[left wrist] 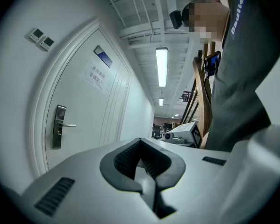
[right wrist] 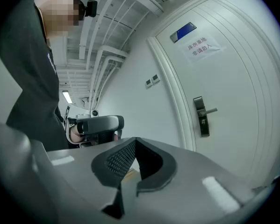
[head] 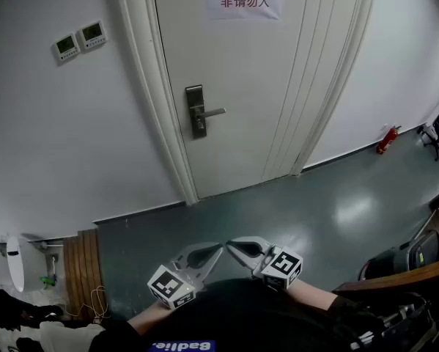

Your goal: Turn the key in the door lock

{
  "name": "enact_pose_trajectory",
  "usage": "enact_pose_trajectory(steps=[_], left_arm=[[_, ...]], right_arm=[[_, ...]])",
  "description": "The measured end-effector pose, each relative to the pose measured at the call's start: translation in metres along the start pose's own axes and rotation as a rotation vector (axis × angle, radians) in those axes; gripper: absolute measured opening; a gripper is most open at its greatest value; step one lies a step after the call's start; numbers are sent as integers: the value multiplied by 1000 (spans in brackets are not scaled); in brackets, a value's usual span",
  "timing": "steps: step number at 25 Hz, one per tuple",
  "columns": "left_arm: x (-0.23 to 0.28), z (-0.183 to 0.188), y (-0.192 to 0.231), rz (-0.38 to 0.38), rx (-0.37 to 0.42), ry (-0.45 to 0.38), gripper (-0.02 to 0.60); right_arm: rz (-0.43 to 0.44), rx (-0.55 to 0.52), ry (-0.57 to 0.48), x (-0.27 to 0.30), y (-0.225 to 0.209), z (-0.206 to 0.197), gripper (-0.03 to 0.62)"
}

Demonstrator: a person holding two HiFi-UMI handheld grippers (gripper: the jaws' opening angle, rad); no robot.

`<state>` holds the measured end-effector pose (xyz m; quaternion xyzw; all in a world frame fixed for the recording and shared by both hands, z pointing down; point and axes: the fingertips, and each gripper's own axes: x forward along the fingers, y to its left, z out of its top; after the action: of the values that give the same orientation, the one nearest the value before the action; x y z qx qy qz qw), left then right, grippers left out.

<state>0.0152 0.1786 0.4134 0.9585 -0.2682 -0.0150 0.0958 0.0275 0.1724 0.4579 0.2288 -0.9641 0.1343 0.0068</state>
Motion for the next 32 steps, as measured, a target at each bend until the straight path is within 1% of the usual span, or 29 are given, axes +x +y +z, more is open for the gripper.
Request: enact_pose_trajectory(steps=[10,18,26,32], left_arm=[[-2,-2,4,5,-6,-3,-8],[2,-1,6,5,-8,-4,-8],[24,6,15,22,1,2,-8],[49,4,26,76,-5,-9,-8]], right_arm=[[2,-9,8,5,0,-1,2],[-13,-3,-18,3,-7,4,2],[-30,9,-48,-5,-35,14,2],[-16,9,-51,-14,-69,17,2]])
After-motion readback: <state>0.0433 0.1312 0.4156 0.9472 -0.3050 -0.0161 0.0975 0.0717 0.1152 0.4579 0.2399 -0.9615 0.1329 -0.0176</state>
